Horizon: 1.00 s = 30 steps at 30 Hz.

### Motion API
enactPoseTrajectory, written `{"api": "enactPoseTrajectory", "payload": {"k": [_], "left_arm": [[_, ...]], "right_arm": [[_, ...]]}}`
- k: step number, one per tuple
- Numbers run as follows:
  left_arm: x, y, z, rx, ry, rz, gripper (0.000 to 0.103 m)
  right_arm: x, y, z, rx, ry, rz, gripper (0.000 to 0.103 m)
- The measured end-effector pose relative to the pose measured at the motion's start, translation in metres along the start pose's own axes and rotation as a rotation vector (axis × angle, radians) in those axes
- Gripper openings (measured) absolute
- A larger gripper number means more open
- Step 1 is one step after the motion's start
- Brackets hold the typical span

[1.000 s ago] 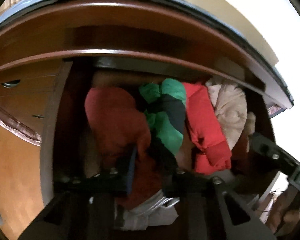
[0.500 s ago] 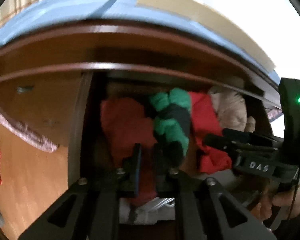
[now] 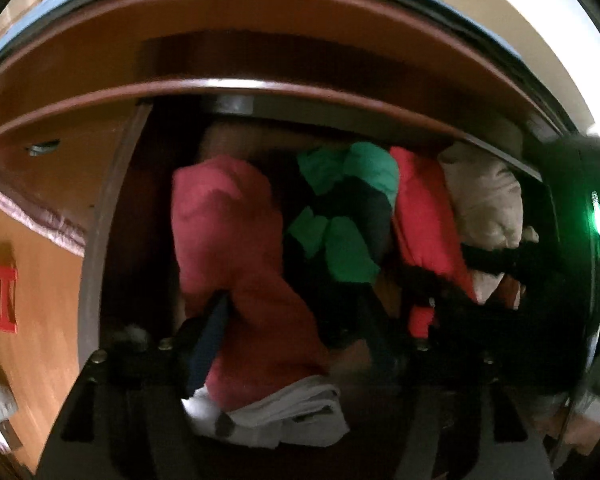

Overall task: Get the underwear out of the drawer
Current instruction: 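Grasp bright red underwear with right tool while left tool grasps dark red underwear, then lift both red underwear pieces up out of the drawer with both tools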

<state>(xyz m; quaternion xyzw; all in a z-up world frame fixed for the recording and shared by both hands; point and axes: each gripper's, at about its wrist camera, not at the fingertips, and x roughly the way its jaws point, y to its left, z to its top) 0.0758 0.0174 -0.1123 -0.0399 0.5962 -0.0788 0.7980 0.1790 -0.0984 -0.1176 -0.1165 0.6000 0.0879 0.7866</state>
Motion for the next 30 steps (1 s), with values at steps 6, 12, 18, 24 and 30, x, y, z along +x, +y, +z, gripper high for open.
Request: {"api": "enactPoseTrajectory", "payload": {"k": [6,12,18,24,30], "left_arm": [[-0.026,0.013,0.001,-0.051,0.064,-0.004,0.085],[-0.025,0.025,0.005,-0.129,0.056,-0.038,0.089],[-0.004,0.018,0.007,-0.158,0.073,0.054,0.085],[0.007,0.007,0.010,-0.107,0.075,0.114,0.078],[0.002,0.011,0.005,-0.126,0.063,-0.003,0.027]], "right_arm": [[-0.003,-0.016,-0.023,-0.016,-0.019,0.103,0.037],[-0.022,-0.050,-0.061,0.153,-0.131,0.313,0.036],[-0.040,-0.073,-0.086,0.282,-0.277,0.408,0.036],[-0.056,-0.065,-0.095,0.296,-0.358,0.442,0.036],[-0.067,-0.062,-0.094,0.327,-0.382,0.487,0.036]]}}
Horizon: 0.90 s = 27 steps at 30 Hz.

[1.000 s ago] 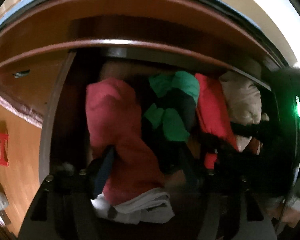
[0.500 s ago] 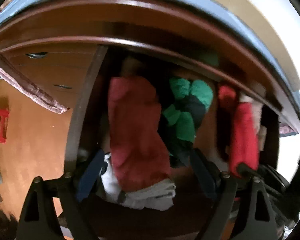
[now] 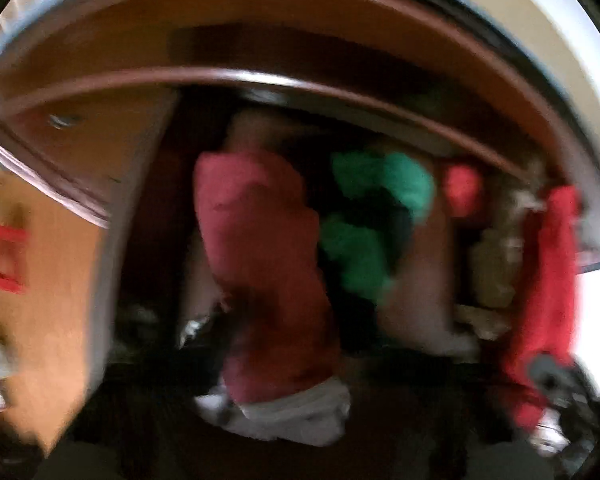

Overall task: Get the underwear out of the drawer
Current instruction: 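Lift both red underwear pieces up out of the drawer with both tools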

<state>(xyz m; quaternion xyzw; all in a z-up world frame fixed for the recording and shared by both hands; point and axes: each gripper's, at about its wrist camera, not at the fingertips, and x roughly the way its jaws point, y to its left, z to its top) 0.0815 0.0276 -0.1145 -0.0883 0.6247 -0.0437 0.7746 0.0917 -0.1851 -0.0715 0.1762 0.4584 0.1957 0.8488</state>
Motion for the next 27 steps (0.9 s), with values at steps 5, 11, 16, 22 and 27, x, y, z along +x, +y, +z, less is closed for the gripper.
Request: {"api": "enactPoseTrajectory", "payload": {"k": [5,11,16,22,27], "left_arm": [[0.011,0.012,0.002,-0.026,0.019,-0.002,0.048],[0.032,0.008,0.012,-0.048,0.051,0.008,0.064],[0.031,0.013,0.005,-0.048,0.022,-0.059,0.037],[0.010,0.019,-0.007,-0.016,-0.042,-0.110,0.026],[-0.012,0.020,-0.017,0.030,-0.110,-0.143,0.025]], "right_arm": [[-0.014,-0.011,-0.001,0.025,-0.005,0.009,0.036],[-0.023,-0.013,-0.005,0.029,-0.008,0.001,0.036],[-0.025,-0.012,-0.005,0.054,-0.014,0.007,0.036],[-0.033,-0.011,-0.009,0.084,-0.049,0.003,0.036],[-0.044,-0.003,-0.013,0.093,-0.092,-0.005,0.036]]}}
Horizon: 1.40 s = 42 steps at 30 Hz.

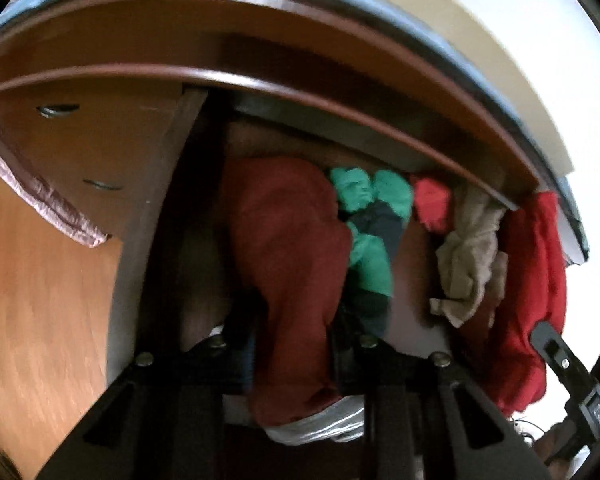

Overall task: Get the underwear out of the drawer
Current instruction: 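Lift both red underwear pieces up out of the drawer with both tools, then carry both red underwear pieces over the wooden tray beside the others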

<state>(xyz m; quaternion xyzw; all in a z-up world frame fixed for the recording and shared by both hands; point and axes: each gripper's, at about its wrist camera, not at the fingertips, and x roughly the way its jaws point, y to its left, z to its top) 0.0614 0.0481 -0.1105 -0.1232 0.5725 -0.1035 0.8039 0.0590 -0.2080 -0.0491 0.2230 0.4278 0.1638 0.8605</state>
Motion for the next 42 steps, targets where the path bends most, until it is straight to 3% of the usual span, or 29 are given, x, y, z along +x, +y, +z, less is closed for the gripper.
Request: {"api": "enactPoseTrajectory", "payload": {"k": [10,26,42], "left_arm": [[-0.039,-0.004,-0.016,0.052,-0.100,-0.121,0.024],[-0.117,-0.017,-0.024,0.203,-0.216,-0.206,0.023],[-0.158,-0.068,0.017,0.316,-0.346,-0.239,0.024]], "right_arm": [[-0.025,0.028,-0.006,-0.071,-0.057,-0.024,0.036],[-0.059,0.059,0.008,-0.127,-0.137,-0.042,0.036],[-0.093,0.069,0.054,-0.190,-0.255,-0.058,0.036]]}}
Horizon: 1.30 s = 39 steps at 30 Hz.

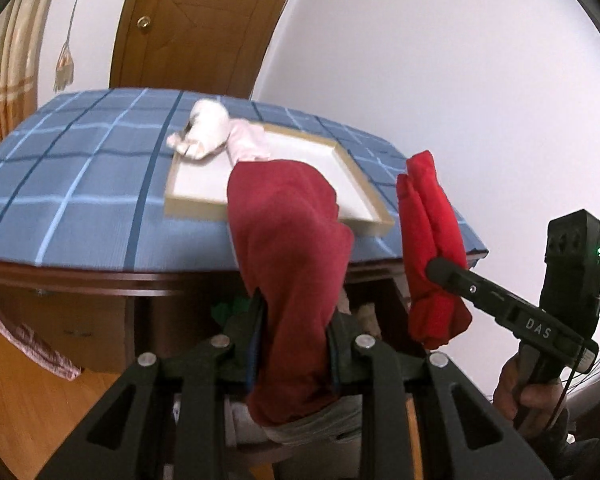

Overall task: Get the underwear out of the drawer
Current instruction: 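Carry both red underwear pieces over the wooden tray beside the others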

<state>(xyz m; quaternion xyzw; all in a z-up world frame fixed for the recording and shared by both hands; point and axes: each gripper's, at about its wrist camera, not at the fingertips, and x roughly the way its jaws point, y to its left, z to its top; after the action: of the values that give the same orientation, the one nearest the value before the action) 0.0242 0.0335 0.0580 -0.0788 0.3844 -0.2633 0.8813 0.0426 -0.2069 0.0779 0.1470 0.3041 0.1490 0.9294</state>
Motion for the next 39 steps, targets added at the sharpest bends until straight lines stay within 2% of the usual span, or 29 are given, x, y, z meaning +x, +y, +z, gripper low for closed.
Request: {"api": "enactPoseTrajectory", "payload": {"k": [10,20,24,39], "left_arm": [[0.021,-0.017,0.049,0.047,-0.073,0.014,0.023],[0.059,-0.034,0.090,0.113,-0.100,0.026,0.024],[0.080,-0.035,0.108,0.128,-0.106,0.043,0.024],[0.172,-0.024,0.159,0.100,-0.003,0.120,0.024]], "right_arm": [[0.005,-0.004,0.040,-0.048,-0.059,-0.043,0.036],[0.037,-0.015,0.082,-0.115,-0.067,-0.102,0.036],[0.062,-0.026,0.103,-0.115,-0.041,-0.116,0.036],[0.165,-0.069,0.161,-0.081,0.098,-0.225,0.037]]}}
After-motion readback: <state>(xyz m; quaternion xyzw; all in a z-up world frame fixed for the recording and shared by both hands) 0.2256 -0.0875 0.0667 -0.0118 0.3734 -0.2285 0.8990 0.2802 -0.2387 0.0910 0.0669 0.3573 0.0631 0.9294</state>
